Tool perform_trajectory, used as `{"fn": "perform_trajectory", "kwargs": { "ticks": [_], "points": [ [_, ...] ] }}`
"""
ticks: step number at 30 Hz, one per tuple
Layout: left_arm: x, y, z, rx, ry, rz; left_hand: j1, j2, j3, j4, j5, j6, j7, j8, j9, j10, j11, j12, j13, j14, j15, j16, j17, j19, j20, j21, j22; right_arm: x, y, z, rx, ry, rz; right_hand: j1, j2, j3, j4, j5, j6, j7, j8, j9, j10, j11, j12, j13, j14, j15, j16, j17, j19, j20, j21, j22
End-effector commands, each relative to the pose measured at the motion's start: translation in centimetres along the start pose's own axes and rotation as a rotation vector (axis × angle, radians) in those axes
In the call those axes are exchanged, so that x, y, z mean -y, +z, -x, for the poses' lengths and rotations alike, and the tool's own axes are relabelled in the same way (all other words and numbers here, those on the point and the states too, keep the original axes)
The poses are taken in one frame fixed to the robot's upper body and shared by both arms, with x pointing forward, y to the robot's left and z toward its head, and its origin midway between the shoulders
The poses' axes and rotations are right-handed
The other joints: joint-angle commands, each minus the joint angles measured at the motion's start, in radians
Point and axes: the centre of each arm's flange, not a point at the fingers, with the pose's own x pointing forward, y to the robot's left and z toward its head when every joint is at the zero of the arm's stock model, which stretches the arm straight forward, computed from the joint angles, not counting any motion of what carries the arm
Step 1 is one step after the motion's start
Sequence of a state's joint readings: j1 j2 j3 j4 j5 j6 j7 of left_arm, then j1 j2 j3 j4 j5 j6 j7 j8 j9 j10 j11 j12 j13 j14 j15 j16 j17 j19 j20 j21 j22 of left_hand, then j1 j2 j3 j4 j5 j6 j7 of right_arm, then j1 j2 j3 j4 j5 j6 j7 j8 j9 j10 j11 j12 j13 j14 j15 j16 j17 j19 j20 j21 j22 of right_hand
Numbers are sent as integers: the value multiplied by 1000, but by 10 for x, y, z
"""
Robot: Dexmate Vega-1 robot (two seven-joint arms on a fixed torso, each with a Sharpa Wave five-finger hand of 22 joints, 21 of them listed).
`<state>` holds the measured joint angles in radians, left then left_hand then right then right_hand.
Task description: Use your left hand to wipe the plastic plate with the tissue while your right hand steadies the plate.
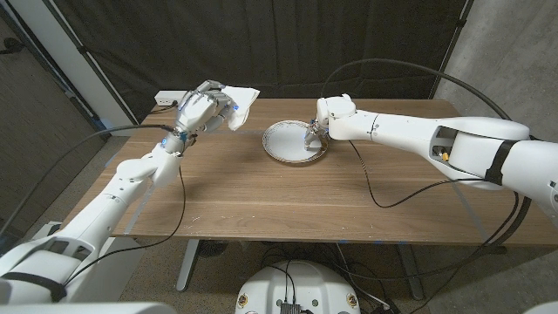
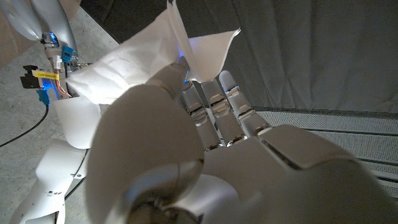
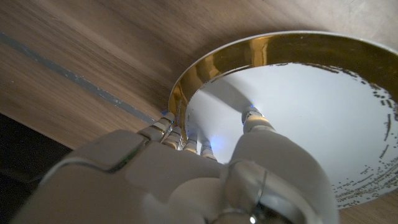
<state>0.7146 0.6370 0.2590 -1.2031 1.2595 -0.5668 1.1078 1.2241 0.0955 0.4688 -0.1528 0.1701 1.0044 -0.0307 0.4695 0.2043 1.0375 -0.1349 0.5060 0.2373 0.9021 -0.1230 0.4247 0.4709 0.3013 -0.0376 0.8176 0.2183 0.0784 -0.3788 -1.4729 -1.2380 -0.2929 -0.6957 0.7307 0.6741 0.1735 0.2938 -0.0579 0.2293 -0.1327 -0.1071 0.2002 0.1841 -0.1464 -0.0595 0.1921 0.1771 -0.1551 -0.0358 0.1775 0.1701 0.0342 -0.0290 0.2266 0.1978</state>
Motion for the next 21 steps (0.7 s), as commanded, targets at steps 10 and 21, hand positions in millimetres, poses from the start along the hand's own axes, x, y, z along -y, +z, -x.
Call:
{"fn": "perform_trajectory", "kwargs": {
  "ticks": [10, 21],
  "points": [
    [54, 15, -67, 104, -165, -61, 10, 6, -12, 4, 7, 26, 16, -5, 2, 60, -58, 8, 93, 9, -118, -19, 9, -13, -4, 13, -1, -3, 2, 6, -4, 2, 13, -7, 1, -6, 2, 6, 12, 1, 6, 5, 0, 2, 3, 3, -4, -16, 1, 1, -4, -83, 4, 4],
    [86, 27, -81, 137, -236, -58, 13, 6, -19, 7, 8, 30, 13, -6, 1, 53, -57, 1, 91, 9, -118, -30, 14, -18, -7, 22, -3, -5, 1, 9, -5, 10, 8, -5, 2, -7, 1, 7, 15, 1, 6, 5, 0, 1, 3, 3, -5, -16, 1, 1, -5, -83, 3, 4]
  ]
}}
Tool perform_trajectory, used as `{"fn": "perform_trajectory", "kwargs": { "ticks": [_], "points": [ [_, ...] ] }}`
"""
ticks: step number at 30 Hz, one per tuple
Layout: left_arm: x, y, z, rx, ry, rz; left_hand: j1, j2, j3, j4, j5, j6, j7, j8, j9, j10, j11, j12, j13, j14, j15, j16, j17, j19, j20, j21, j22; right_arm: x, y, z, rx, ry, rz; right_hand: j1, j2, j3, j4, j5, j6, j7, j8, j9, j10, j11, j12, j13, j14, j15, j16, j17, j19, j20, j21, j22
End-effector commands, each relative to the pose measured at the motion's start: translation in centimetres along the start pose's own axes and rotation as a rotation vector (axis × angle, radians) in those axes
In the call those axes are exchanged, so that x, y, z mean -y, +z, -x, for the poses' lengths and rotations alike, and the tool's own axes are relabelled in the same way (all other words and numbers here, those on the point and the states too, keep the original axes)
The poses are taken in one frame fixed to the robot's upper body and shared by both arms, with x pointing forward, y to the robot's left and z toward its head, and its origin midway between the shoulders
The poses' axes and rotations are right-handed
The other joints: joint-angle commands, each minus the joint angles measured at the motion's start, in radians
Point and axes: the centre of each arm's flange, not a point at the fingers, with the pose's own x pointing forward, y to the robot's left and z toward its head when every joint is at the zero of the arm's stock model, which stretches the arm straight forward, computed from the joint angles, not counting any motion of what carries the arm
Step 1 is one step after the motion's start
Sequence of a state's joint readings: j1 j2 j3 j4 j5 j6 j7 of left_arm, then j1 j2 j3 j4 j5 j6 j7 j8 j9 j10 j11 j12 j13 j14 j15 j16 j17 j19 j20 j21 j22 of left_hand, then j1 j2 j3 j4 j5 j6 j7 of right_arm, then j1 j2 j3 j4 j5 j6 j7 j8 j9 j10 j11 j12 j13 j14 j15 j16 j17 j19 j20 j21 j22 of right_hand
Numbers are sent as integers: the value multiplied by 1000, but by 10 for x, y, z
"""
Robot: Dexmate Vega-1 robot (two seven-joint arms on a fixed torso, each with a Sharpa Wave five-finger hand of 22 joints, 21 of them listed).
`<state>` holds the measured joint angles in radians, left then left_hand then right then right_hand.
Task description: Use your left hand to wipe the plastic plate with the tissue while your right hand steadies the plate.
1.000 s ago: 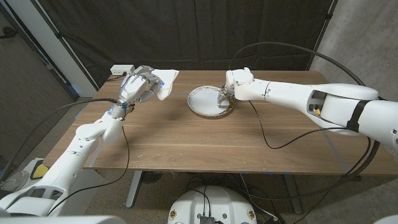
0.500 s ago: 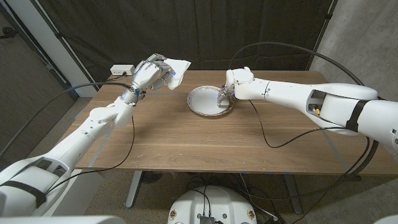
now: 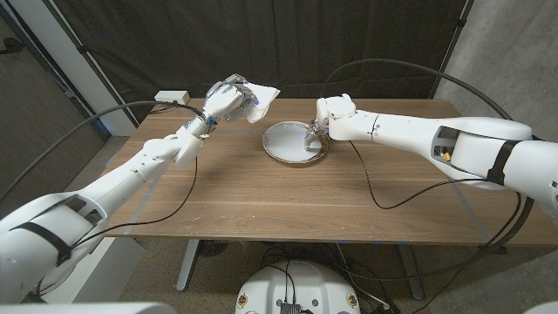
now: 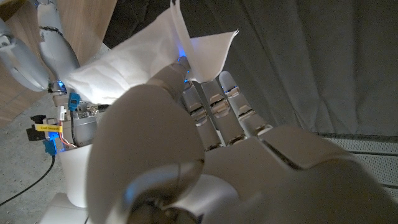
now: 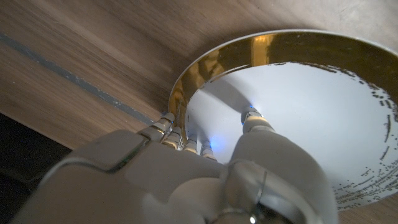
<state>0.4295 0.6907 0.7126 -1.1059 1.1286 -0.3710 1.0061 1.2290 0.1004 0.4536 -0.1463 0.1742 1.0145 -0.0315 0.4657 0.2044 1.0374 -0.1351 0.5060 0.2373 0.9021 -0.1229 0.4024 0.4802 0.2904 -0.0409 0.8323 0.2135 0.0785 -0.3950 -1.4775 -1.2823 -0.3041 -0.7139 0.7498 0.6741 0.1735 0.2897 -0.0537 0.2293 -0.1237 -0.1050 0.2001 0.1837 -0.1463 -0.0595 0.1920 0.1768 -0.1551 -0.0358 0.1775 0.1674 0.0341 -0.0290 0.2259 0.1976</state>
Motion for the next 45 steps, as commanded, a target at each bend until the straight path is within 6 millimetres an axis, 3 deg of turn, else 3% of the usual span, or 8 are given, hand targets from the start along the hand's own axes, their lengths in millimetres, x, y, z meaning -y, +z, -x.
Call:
{"fn": "perform_trajectory", "kwargs": {
  "ticks": [1, 11, 22, 45],
  "points": [
    [31, 10, -26, 41, -87, -8, 9, 1, -5, 0, 4, 22, 13, -2, 0, 52, -57, 0, 90, 10, -118, -9, 6, -7, -5, 9, 1, -2, -2, 4, -7, 6, -5, -5, 2, -3, -3, 7, 7, -2, 6, 5, 0, 1, 3, 3, -4, -16, 1, 4, -5, -84, 4, 4],
    [58, 31, -30, 95, -138, 31, 13, -2, -16, 2, 6, 30, -1, -3, -2, 53, -57, -7, 85, 17, -119, -19, 12, -13, -16, 19, -2, 1, -2, 2, -6, 11, -4, -4, 2, -3, -3, 8, 6, -1, 6, 5, 0, 1, 3, 3, -5, -15, 1, 4, -5, -84, 5, 4],
    [85, 57, -20, 148, -239, 73, 13, -4, -24, 4, 7, 33, -7, -4, -4, 55, -56, -13, 81, 20, -119, -28, 15, -21, -21, 25, -4, 3, -3, 0, -1, 16, -7, -4, 3, -4, -3, 9, 6, -2, 5, 5, -1, 0, 3, 3, -6, -16, 1, 4, -6, -85, 5, 4],
    [129, 57, -10, 56, -432, -81, 17, -5, -39, 7, 9, 37, 1, -12, -7, 67, -58, -26, 73, 37, -119, -44, 22, -23, -26, 44, -8, -4, -5, -2, 15, 41, -22, -7, 2, -8, -1, 10, 5, -4, 4, 5, -2, -4, 3, 3, -7, -17, 1, 4, -8, -87, 5, 4]
  ]
}}
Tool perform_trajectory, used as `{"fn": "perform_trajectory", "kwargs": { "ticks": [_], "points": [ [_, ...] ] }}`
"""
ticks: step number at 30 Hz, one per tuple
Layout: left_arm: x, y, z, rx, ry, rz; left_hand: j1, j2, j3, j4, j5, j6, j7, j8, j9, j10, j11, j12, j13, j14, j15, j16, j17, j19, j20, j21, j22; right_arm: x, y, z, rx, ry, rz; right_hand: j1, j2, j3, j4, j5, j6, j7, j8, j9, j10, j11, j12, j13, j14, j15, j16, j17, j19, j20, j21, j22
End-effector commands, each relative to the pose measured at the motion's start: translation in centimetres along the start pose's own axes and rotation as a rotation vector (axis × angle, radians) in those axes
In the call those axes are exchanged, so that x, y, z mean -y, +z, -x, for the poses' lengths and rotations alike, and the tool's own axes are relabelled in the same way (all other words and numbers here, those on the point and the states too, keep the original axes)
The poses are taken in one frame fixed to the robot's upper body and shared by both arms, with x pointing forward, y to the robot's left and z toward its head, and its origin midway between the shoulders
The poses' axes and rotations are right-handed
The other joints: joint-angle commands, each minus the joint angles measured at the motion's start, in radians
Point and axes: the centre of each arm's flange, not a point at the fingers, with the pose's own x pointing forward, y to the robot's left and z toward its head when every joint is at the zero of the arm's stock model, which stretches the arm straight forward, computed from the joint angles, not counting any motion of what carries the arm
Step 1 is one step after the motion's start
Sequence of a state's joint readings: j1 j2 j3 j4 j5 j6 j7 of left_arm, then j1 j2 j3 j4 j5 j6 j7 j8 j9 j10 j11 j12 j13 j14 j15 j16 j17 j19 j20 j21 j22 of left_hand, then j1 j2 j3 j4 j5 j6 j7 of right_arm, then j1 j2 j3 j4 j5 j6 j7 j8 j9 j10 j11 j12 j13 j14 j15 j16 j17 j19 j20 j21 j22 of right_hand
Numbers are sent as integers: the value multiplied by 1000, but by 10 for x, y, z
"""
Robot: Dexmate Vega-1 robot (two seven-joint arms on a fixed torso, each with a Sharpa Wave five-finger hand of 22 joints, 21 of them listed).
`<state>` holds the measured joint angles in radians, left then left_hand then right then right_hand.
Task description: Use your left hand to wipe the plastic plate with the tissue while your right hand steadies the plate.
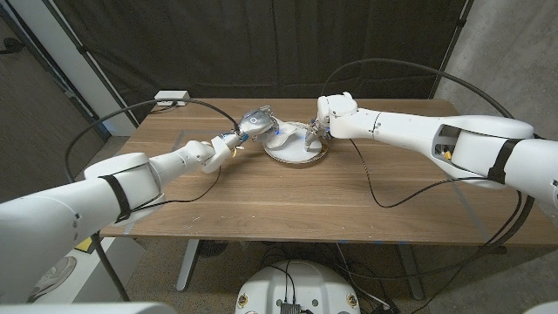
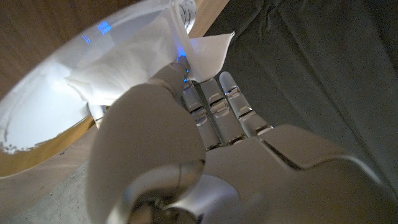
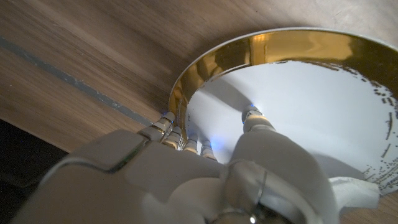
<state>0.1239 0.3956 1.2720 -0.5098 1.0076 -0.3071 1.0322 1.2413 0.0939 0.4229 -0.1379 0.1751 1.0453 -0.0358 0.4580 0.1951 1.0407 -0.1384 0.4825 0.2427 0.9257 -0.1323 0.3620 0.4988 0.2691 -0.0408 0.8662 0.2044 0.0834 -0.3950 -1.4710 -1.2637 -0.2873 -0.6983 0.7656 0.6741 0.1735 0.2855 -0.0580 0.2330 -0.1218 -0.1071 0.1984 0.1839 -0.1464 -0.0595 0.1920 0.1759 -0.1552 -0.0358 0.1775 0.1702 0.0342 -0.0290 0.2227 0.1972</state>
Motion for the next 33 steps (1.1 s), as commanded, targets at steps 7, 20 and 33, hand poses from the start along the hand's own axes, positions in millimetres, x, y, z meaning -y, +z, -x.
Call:
{"fn": "perform_trajectory", "kwargs": {
  "ticks": [7, 20, 33],
  "points": [
    [32, 9, -5, -91, -177, -80, 6, 0, -13, -1, 8, 9, 3, -6, 2, 65, -55, -7, 68, 19, -110, -8, 6, -2, -26, 16, 0, -6, -1, -1, 13, 28, -12, -8, 1, -6, 4, 6, 3, -1, 5, 5, -3, -3, 2, 4, -8, -18, 1, 1, -9, -87, 8, 5],
    [26, 27, -15, -5, -129, -105, -9, 11, -18, 15, 14, -41, -20, -35, 1, 38, -55, -52, 39, 5, -106, -47, -6, -17, -16, 25, -5, -8, -2, 2, 17, 29, -23, -11, -1, -10, 6, 7, 2, -3, 4, 5, -4, -3, 2, 4, -10, -20, 1, 1, -10, -89, 8, 5],
    [12, 38, -9, 181, -162, 50, -12, 15, -21, 17, 23, -25, -29, -37, -1, 48, -56, -76, 18, 7, -108, -62, -12, -34, -29, 24, -9, -6, -2, 3, 15, 25, -14, -14, -2, -13, 7, 8, 0, -2, 4, 5, -6, -7, 2, 4, -12, -21, 1, 1, -13, -88, 8, 5]
  ]
}}
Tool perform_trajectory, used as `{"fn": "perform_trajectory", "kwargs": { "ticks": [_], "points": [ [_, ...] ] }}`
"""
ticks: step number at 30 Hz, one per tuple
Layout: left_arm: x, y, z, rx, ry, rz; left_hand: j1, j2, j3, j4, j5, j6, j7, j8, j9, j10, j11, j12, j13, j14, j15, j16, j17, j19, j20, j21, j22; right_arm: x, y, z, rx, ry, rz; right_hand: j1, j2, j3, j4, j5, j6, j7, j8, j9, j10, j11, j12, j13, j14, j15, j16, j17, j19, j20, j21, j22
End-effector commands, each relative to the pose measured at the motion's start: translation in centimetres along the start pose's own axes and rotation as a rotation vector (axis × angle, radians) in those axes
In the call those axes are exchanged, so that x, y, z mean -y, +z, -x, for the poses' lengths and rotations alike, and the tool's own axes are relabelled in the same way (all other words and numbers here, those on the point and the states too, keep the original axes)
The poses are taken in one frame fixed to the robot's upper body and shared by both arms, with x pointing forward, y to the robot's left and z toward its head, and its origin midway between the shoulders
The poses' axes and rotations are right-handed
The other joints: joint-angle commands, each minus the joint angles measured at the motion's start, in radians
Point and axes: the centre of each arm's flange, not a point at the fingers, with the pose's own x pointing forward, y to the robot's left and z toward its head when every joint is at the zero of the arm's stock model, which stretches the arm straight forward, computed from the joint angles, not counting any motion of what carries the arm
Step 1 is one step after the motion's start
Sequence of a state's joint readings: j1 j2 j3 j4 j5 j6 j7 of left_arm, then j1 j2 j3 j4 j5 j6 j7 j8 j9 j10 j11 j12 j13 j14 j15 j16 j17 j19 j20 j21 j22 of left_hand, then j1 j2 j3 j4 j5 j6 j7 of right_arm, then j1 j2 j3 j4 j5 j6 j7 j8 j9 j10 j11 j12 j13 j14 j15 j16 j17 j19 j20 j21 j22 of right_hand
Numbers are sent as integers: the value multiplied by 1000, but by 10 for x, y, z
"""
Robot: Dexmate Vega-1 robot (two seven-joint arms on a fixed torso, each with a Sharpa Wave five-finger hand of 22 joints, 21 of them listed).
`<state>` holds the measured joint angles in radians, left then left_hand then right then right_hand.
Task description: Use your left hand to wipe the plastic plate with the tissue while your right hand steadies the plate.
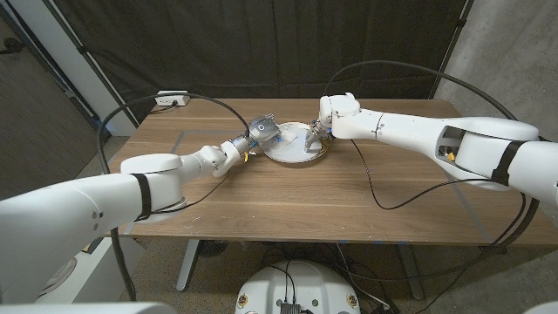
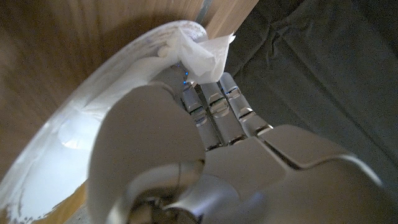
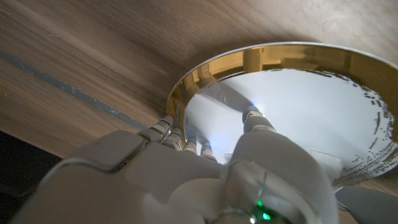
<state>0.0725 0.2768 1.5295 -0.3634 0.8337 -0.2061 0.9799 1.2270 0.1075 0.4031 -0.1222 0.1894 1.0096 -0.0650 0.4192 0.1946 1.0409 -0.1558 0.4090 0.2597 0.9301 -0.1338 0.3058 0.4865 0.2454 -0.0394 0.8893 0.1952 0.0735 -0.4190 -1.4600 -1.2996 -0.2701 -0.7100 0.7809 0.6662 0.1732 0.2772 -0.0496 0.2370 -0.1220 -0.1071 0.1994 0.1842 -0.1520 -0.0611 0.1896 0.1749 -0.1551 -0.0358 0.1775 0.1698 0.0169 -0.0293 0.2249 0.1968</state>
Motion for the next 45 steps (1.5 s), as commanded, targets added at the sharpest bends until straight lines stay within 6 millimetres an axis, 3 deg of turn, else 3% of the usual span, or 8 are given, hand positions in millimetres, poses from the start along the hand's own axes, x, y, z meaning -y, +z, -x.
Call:
{"fn": "perform_trajectory", "kwargs": {
  "ticks": [1, 10, 15, 30, 38, 45],
  "points": [
    [-14, 15, 8, 204, -54, 107, 2, 2, -1, 1, 9, 10, 1, 1, 0, 50, -38, -4, 1, 2, -106, -7, 0, -16, -31, -1, 0, 1, 0, 0, 1, -2, 6, -6, -2, -5, -1, 4, 0, -2, 2, 5, 0, -5, 4, 5, -12, -21, 1, 1, 4, -88, 6, 5],
    [-26, 39, 35, 347, -195, 223, 7, -2, -6, -4, 11, 18, -5, 0, -1, 58, -38, -9, -1, 4, -108, -9, 2, -27, -40, -3, -1, 6, 0, -2, 10, -5, 15, -8, -2, -8, 0, 4, -3, -2, 1, 5, -1, -5, 4, 5, -13, -21, 1, 1, 3, -89, 6, 5],
    [-36, 54, 49, 408, -178, 310, 9, -3, -9, -5, 11, 18, -5, -3, -2, 61, -37, -14, -2, 8, -109, -8, 5, -28, -38, -2, 0, 7, 1, -3, 18, -3, 20, -9, -1, -9, 1, 5, -4, -2, 1, 5, 0, -4, 5, 5, -12, -21, 1, 1, 3, -89, 6, 5],
    [-54, 67, 56, 450, -123, 442, 11, -2, -15, -6, 12, 21, -5, -7, -2, 64, -37, -21, -1, 7, -108, -11, 8, -26, -43, 2, 0, 6, 2, -2, 25, -2, 12, -13, -1, -13, 3, 5, -4, -3, 1, 5, -2, -7, 5, 5, -13, -22, 1, 2, 2, -90, 6, 5],
    [-49, 58, 52, 422, -109, 355, 11, -1, -18, -5, 12, 21, -7, -10, -2, 65, -37, -24, 1, 8, -108, -12, 10, -27, -44, 3, 0, 6, 2, -2, 30, -2, 8, -16, -1, -16, 5, 6, -4, -1, 1, 5, -2, -8, 5, 5, -13, -22, 2, 2, 2, -90, 6, 5],
    [-31, 29, 47, 342, -107, 173, 11, 0, -20, -5, 12, 22, -4, -12, -2, 66, -36, -26, 3, 8, -108, -14, 11, -26, -46, 5, -1, 6, 2, -2, 35, -4, 9, -17, -2, -18, 6, 6, -5, -2, 1, 5, -2, -7, 5, 5, -13, -23, 2, 1, 2, -90, 6, 5]
  ]
}}
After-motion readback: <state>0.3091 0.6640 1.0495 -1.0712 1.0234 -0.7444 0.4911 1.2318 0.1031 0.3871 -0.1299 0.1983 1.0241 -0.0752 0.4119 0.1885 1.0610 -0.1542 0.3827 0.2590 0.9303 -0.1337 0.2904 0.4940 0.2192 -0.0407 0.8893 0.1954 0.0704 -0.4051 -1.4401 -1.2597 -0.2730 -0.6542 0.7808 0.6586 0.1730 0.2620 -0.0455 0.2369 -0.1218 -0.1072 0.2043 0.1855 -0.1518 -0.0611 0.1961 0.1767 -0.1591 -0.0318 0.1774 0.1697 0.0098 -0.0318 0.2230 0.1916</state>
